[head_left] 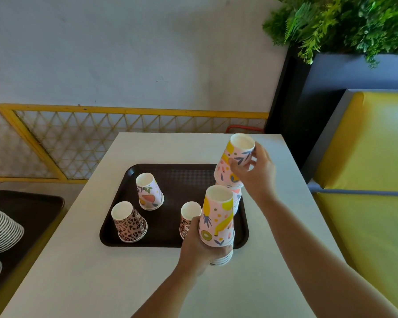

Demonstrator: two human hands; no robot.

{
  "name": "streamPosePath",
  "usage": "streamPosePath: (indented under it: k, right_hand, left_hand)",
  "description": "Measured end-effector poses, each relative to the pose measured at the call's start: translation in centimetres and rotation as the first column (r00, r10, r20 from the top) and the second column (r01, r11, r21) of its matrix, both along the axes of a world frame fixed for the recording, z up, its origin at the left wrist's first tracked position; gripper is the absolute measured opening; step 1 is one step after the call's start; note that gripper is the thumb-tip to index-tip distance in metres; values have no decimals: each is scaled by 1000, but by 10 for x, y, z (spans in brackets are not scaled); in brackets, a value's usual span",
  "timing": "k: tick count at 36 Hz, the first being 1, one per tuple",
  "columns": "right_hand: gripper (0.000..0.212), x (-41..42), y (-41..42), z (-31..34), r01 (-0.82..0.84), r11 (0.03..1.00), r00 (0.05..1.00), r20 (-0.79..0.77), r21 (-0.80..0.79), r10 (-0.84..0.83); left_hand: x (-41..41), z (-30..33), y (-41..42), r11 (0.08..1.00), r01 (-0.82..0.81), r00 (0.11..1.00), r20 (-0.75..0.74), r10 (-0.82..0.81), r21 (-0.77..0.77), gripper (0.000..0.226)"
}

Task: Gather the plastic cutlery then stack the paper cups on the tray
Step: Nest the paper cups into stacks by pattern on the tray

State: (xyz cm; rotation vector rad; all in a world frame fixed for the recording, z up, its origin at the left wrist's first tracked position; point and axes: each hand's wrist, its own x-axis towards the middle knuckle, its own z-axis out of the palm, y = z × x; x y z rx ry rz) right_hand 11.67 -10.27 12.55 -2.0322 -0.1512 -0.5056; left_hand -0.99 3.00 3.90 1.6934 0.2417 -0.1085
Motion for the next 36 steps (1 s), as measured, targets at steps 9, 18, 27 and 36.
streamPosePath:
  k: [9,18,27,36]
  right_hand:
    - [62,-39,-2,2,-93,994,991,103,58,87]
    - [62,-90,6,-16,-272,962,948,-166,30,273]
    - [56,-94,6,-22,-241,970,948,-204,31,243]
    - [39,-81,2,-8,-232,971,953,-185,55,238]
  left_hand:
    - [-1,2,-1,1000,-3,1000,6,3,-2,84]
    - [-2,7,-4,996,-6,1000,14,5,94,68]
    - [-6,4,0,993,45,996,68,-52,106,78]
    - [-8,-2,0,995,33,996,79,-41,97,81]
